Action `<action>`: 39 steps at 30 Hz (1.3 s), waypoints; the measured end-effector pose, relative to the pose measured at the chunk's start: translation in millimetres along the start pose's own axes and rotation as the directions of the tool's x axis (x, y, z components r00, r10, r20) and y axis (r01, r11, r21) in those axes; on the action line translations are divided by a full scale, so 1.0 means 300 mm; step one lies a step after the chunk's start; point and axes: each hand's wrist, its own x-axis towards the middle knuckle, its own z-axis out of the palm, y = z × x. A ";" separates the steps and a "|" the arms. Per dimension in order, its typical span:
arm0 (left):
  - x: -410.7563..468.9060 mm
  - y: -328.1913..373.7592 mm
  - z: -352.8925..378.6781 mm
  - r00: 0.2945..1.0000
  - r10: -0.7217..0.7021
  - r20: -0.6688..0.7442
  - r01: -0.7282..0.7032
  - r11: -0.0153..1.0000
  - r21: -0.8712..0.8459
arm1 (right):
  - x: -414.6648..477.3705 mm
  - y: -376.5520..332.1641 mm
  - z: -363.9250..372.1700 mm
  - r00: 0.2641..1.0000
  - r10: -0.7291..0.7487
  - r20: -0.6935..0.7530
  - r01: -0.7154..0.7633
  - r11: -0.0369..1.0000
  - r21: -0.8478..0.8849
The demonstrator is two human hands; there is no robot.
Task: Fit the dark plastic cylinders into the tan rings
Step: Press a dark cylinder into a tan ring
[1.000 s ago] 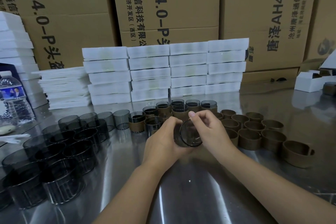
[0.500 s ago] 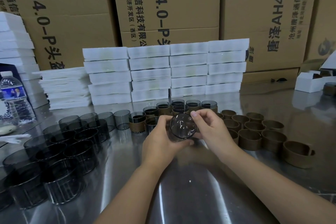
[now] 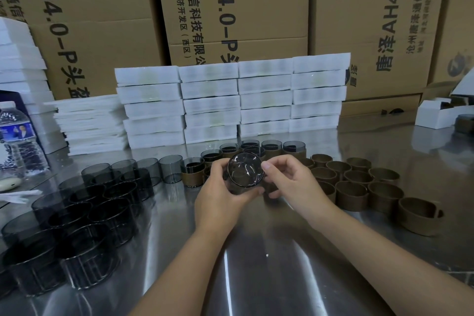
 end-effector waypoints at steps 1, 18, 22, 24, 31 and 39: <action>0.000 0.001 -0.001 1.000 -0.001 -0.008 0.001 1.000 -0.003 | -0.002 -0.002 0.000 1.000 0.005 0.008 -0.005 1.000 -0.007; 0.002 0.005 -0.014 1.000 0.014 -0.027 -0.014 1.000 0.018 | -0.014 0.006 0.012 0.989 0.105 0.108 -0.092 0.989 -0.114; 0.001 0.006 -0.014 1.000 0.014 -0.021 -0.013 1.000 0.027 | -0.019 0.010 0.014 0.983 0.126 0.135 -0.106 0.984 -0.146; 0.000 0.008 -0.013 1.000 0.016 -0.014 -0.016 0.999 0.030 | -0.021 0.013 0.014 0.981 0.130 0.144 -0.105 0.980 -0.168; -0.003 0.009 -0.003 0.999 -0.016 0.029 0.016 1.000 0.027 | -0.023 0.029 0.013 0.979 0.129 0.157 -0.099 0.977 -0.190; -0.005 0.012 -0.001 0.998 -0.022 0.065 0.019 0.998 0.054 | -0.011 0.049 0.012 0.979 0.121 0.162 -0.081 0.968 -0.237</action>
